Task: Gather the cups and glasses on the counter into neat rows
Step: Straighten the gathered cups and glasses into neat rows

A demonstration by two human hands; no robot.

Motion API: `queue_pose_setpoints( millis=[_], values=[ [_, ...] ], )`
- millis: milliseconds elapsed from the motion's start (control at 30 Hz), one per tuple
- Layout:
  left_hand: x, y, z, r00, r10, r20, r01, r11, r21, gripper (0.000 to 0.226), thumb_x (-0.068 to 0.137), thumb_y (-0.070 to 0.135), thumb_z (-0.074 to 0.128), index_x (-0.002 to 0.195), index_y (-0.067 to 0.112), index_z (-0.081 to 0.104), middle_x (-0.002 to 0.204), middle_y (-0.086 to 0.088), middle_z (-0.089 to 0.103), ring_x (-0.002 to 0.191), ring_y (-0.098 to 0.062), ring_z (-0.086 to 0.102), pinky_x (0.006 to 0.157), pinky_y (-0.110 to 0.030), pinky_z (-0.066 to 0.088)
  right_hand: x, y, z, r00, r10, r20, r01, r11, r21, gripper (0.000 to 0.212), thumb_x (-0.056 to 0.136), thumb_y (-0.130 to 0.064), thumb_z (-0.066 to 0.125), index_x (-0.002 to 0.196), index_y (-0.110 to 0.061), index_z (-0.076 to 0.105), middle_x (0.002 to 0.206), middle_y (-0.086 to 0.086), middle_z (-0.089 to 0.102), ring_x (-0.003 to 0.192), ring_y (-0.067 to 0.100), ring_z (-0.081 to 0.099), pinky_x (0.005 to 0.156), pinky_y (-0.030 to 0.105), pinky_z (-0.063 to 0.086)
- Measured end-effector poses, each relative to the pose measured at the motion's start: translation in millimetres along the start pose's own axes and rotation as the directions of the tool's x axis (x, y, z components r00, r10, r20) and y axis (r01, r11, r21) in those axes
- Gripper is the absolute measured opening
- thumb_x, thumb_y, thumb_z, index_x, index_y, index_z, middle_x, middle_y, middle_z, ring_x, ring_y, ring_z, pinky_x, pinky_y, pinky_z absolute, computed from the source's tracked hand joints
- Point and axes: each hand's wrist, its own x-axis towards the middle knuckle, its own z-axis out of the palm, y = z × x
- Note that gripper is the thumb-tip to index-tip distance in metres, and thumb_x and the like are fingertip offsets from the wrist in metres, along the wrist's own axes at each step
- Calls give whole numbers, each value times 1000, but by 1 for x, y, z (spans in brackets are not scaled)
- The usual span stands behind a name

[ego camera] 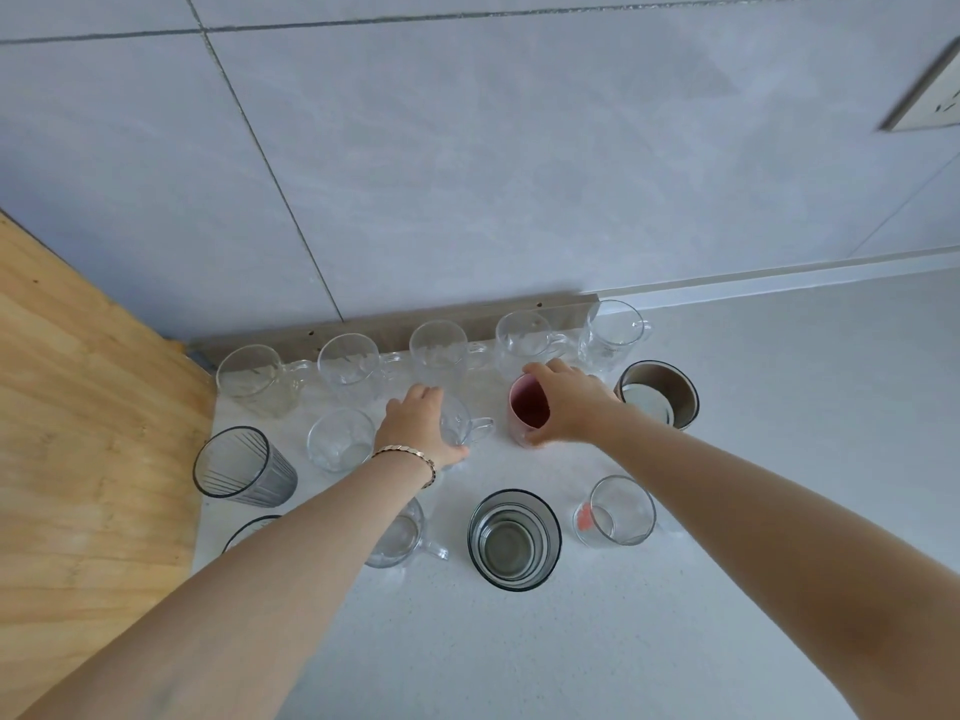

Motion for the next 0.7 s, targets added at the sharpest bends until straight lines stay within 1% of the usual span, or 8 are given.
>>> queue_pose_setpoints(
  millis=[100, 333, 400, 467, 533, 567, 633, 700],
  values=[
    [0, 0, 0, 1000, 4, -3, -4, 1000, -6, 81, 75, 39, 72, 142, 17, 33, 143, 0, 37, 128, -29, 40, 98, -35, 45, -1, 0, 5, 998, 16, -57, -15, 1000, 20, 85, 69, -37, 75, 142, -26, 31, 137, 2, 44, 124, 26, 47, 102, 39, 40],
    [1, 3, -1, 1000, 14, -14, -15, 1000, -6, 82, 75, 39, 72, 143, 16, 32, 144, 1, 37, 128, -28, 40, 96, -33, 45, -3, 0, 7, 999, 10, -54, -9, 1000, 19, 85, 72, -38, 74, 143, -25, 29, 140, 4, 41, 127, 26, 44, 104, 40, 37],
    [0, 4, -1, 1000, 8, -14, -8, 1000, 1, 81, 75, 39, 72, 142, 15, 34, 144, 0, 37, 128, -28, 40, 93, -33, 46, -5, 2, 8, 999, -8, -42, 9, 1000, 24, 90, 72, -39, 74, 146, -26, 24, 143, 5, 38, 130, 27, 40, 107, 40, 36],
    [-1, 6, -2, 1000, 5, -3, -5, 1000, 9, 81, 75, 40, 72, 142, 16, 33, 144, -1, 36, 128, -28, 40, 93, -34, 46, -10, 6, 7, 999, -37, -32, 38, 999, 33, 102, 69, -45, 77, 149, -27, 17, 149, 5, 31, 137, 27, 30, 112, 42, 31],
    [-5, 7, -3, 1000, 11, -13, -10, 998, 61, 82, 75, 44, 71, 142, 17, 31, 145, -3, 34, 129, -28, 39, 97, -36, 45, -19, 14, -2, 995, -58, -84, 63, 996, 68, 110, 65, -51, 79, 151, -26, 14, 153, 4, 24, 143, 26, 20, 117, 43, 23],
    [-7, 8, -4, 999, 25, -40, -21, 994, 104, 82, 76, 46, 69, 143, 18, 31, 146, -5, 33, 130, -29, 38, 101, -37, 42, -23, 21, -9, 989, -50, -142, 63, 994, 92, 110, 66, -52, 78, 151, -25, 15, 154, 4, 23, 143, 25, 19, 118, 42, 21],
    [-16, 12, -8, 990, 67, -124, -48, 987, 153, 73, 81, 44, 63, 142, 18, 33, 146, -8, 33, 132, -29, 36, 106, -36, 36, -33, 40, -23, 966, 28, -257, 5, 992, 127, 103, 69, -53, 75, 150, -21, 19, 153, 5, 25, 142, 25, 21, 117, 41, 22],
    [-26, 15, -13, 975, 87, -205, -66, 992, 108, 52, 88, 33, 57, 135, 16, 44, 138, -8, 42, 127, -27, 40, 103, -35, 37, -42, 62, -33, 949, 189, -251, -151, 975, 163, 104, 69, -55, 74, 149, -18, 19, 150, 9, 27, 140, 29, 25, 114, 42, 26]
  ],
)
